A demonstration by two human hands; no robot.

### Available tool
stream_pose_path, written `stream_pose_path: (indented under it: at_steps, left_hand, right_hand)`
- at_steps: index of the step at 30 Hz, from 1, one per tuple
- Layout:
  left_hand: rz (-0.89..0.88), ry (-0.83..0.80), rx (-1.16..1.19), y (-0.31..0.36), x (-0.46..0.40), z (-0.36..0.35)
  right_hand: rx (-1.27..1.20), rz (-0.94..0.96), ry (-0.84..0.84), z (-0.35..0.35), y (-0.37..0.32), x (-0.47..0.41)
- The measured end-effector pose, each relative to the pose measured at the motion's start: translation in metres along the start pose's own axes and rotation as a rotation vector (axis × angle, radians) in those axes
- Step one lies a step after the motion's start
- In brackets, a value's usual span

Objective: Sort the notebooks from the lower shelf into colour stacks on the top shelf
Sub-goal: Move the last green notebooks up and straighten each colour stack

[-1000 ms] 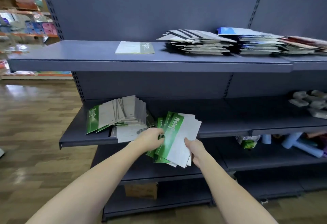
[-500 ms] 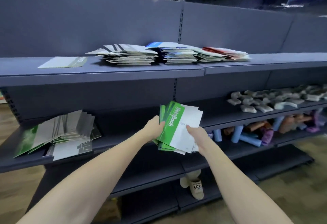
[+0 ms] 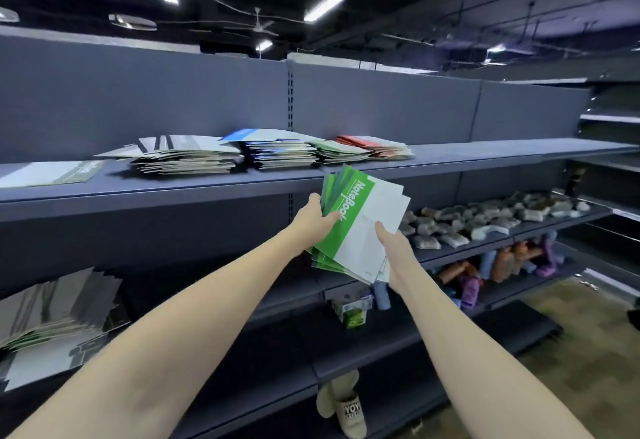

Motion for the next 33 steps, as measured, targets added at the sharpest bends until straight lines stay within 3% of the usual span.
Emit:
stream_pose_path:
  at_steps: [4,7,12,17,22,28,33]
  left_hand:
    - [0.065,-0.164,0.356,0.022,-0.015,0.019]
    - [0.082,-0.181,0.481,0.029,-0.028,0.038]
    - [0.067,-0.116,0.481,0.034,-0.052,0.076]
    - [0.038,0.012,0.436,0.045,-0.087,0.12]
    - [0.034,0.1,0.338,0.061,-0.114,0.153]
    - [0.037,0.247,0.258,0.061,-0.16,0.183]
    - [0.037,0.414,0.324,0.066,-0.179,0.213]
  right_hand:
    - [-0.038,-0.022,-0.059,-0.013,-0.029,-0.014]
    - [-0.037,-0.082,-0.088,-0.032,-0.05,-0.025]
    - [0.22,0.032,0.028,-0.069,-0.084,-0.057]
    - [0.267,0.088,0.238,-0.089,-0.104,-0.082]
    - [0.339,0.058,0.132,-0.107,-0.117,-0.116]
    - [0.66,0.088,0.031,-0.122,-0.148,-0.16]
    - [0.873,0.224,0.204,-0.102,-0.2,-0.214]
Point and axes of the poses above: each hand's wrist, its own x-axis away from the middle knuckle, its own z-axis out of the back of the hand, y = z × x, the point moved 5 cm from there along -x, towards the middle knuckle, and after that the axes turned 5 degrees about z, right-handed, at the moved point
